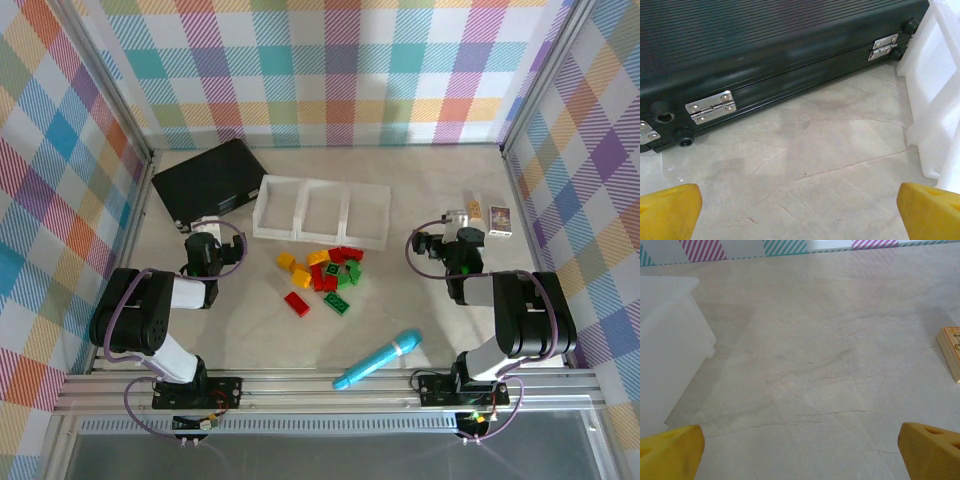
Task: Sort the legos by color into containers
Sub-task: Move the lego to the center of the table.
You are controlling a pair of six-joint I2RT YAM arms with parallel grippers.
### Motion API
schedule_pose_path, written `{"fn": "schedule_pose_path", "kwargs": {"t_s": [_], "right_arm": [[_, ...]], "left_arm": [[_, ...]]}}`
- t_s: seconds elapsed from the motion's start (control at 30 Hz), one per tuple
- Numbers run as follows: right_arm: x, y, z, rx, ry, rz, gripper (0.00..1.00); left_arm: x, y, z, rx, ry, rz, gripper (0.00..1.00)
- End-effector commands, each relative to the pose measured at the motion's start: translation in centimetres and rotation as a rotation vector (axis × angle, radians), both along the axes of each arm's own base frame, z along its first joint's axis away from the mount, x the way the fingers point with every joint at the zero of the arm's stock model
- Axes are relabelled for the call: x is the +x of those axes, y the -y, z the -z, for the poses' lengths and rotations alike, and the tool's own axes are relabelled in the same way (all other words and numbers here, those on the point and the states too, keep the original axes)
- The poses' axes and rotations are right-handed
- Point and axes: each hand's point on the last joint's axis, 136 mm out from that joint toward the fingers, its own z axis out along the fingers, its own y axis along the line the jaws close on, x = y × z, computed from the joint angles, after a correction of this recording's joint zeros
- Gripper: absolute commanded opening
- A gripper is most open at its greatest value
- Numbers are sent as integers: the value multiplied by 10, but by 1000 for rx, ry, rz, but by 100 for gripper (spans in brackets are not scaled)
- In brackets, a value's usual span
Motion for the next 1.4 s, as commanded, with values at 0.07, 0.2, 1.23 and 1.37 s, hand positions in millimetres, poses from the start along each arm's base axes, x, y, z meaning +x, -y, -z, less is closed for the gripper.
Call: {"fn": "schedule_pose_path", "kwargs": {"t_s": [0.07, 0.2, 1.23, 1.37], "right_arm": [[4, 0, -6, -2, 21, -11, 99], [5, 0, -6, -1, 23, -12, 99], [-74, 53, -75, 278, -97, 441, 99], [-95, 18, -101, 396, -142, 276, 99]], "left_arm": [[5, 2, -10, -4, 38, 15, 99], [5, 2, -10, -5, 38, 15, 100], [-43, 40, -77, 80, 8, 27, 100], [-63, 51, -116, -71, 46, 66, 99]]}}
